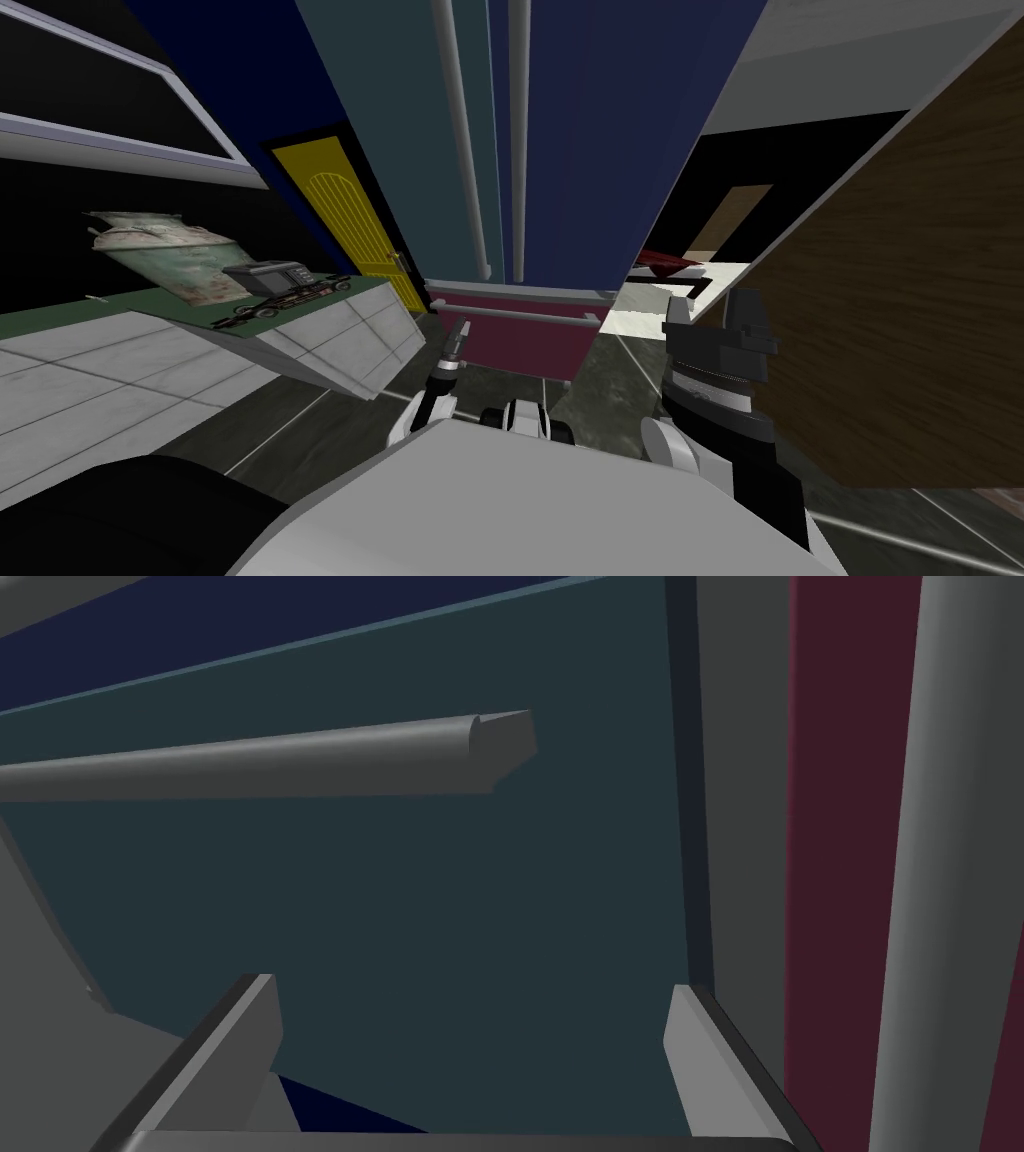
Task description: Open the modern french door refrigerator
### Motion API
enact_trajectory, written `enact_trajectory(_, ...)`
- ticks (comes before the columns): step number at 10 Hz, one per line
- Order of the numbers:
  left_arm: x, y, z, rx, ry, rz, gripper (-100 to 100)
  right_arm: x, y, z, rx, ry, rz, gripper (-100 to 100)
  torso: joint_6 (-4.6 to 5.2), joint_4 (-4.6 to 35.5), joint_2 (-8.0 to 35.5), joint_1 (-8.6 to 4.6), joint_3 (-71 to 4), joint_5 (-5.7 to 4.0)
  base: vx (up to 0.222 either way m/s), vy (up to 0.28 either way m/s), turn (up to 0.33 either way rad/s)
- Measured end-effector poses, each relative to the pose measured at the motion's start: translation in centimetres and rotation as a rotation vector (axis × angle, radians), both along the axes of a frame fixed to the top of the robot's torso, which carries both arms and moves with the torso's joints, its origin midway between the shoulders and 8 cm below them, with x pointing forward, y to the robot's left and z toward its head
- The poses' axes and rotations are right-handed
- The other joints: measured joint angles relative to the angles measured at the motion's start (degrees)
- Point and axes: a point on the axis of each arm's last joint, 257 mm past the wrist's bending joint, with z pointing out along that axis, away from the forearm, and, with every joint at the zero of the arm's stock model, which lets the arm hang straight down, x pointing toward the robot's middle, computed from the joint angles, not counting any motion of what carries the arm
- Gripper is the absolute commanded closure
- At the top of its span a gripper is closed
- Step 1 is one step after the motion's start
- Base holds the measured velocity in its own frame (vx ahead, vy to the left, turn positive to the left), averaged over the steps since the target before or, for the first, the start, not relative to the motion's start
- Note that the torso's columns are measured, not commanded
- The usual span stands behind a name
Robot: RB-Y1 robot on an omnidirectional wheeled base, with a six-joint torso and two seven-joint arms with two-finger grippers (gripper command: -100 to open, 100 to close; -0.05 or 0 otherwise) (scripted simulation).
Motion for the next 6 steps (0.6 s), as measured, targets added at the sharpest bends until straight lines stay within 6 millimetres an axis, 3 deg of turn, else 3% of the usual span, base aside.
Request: enact_trajectory(6,0.0,-0.1,-4.1,0.009,0.034,-0.010,-100,0.0,0.0,0.0,0.000,0.000,0.000,0,0.00,0.0,0.1,0.03,0.0,0.01,0.082,-0.059,-0.011)
